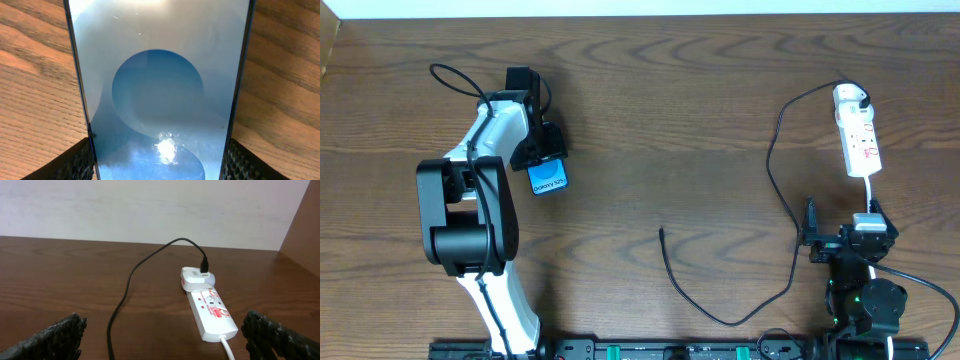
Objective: Plug charger to phone and switch on socket
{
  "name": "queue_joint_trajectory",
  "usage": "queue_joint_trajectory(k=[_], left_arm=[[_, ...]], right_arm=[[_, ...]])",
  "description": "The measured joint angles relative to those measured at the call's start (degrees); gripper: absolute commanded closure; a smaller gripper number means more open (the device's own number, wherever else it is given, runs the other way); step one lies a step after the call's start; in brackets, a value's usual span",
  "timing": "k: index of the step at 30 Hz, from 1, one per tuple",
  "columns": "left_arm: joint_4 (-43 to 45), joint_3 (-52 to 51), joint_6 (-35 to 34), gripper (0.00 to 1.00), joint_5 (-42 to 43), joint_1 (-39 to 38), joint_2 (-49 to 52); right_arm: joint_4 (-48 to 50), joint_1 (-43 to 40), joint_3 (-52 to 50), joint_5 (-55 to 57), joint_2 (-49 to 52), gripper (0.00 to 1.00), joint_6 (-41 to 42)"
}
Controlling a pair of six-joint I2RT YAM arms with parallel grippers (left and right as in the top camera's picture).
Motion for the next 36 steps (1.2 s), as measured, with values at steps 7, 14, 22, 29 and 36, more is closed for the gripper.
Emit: queue_joint_trajectory(k=[7, 14, 22, 29, 36], left_arm=[[-0.1, 0.0, 0.0, 0.88, 0.0, 0.0, -0.3], [0.0, 0.0, 0.3, 0.87, 0.0, 0.0, -3.8], [-0.1, 0.0, 1.1, 0.87, 3.8, 0.0, -8.1], [0.8, 0.0, -5.9, 0.91, 22.6, 0.0, -9.2], [7.4, 0.0, -28.2, 0.92, 48.4, 0.0, -9.2]], right_arm=[[0.0, 0.0, 0.0, 0.0, 0.0, 0.01, 0.0], [0.0, 0.0, 0.0, 0.0, 0.0, 0.01, 0.0], [0.0, 0.0, 0.0, 0.0, 0.0, 0.01, 0.0], [0.0, 0.0, 0.0, 0.0, 0.0, 0.01, 0.0], [0.0, 0.0, 0.0, 0.0, 0.0, 0.01, 0.0]])
